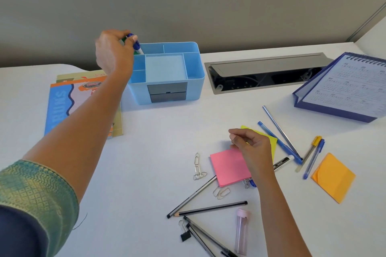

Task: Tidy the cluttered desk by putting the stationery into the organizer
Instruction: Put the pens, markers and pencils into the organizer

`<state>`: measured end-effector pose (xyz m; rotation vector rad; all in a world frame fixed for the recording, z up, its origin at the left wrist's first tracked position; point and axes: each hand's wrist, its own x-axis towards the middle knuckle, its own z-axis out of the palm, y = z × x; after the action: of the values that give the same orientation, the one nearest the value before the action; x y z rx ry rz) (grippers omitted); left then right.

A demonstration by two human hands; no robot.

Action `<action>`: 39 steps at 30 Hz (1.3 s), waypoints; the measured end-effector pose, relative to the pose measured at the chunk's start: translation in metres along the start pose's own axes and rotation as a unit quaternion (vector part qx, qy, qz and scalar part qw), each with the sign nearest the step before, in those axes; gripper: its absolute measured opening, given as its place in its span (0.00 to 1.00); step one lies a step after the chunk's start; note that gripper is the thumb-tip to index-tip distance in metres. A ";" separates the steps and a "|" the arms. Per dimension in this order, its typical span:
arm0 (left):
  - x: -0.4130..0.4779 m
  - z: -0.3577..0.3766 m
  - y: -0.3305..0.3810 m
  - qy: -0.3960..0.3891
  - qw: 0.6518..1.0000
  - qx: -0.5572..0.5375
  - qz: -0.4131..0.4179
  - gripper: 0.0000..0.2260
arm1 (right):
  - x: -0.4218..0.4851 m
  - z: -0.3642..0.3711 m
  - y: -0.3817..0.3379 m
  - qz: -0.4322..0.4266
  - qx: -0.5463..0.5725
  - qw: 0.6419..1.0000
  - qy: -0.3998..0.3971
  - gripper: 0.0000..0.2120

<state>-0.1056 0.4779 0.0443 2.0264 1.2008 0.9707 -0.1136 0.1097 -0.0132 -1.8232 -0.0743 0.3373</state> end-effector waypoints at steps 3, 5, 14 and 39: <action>-0.001 -0.001 0.001 0.001 1.000 -0.005 -0.001 0.14 | 0.003 -0.017 0.005 -0.023 -0.024 0.998 0.050 0.10; -0.002 -0.002 0.002 0.000 1.000 -0.003 -0.002 0.15 | 0.007 -0.034 0.009 -0.043 -0.040 0.994 0.092 0.11; -0.017 -0.009 0.005 0.027 0.999 -0.030 0.003 0.13 | 0.000 -0.117 0.038 -0.024 -0.096 0.965 0.241 0.07; -0.126 -0.021 0.046 0.013 0.976 -0.140 0.168 0.09 | -0.015 -0.137 0.056 -0.057 -0.219 0.949 0.219 0.08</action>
<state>-0.1422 0.3480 0.0555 2.0251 0.6941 1.2527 -0.0982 -0.0371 -0.0306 -2.2839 0.0592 -0.1894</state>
